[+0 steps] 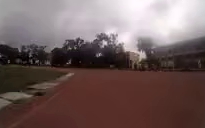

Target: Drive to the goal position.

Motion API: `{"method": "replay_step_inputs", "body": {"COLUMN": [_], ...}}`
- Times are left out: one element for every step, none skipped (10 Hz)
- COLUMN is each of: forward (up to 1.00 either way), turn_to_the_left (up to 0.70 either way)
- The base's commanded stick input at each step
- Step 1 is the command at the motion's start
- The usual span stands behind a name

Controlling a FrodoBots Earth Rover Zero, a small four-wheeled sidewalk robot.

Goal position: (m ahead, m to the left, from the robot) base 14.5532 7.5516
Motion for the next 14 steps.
{"method": "replay_step_inputs", "body": {"forward": [0.7,0.7,0.7,0.7,0.7,0.7,0.7,0.7,0.7,0.7,0.7,0.7,0.7,0.7], "turn_to_the_left": [0.16,0.33,0.25,0.14,0.0,0.0,0.0,0.1,0.06,0.09,0.11,0.02,0.05,0.08]}}
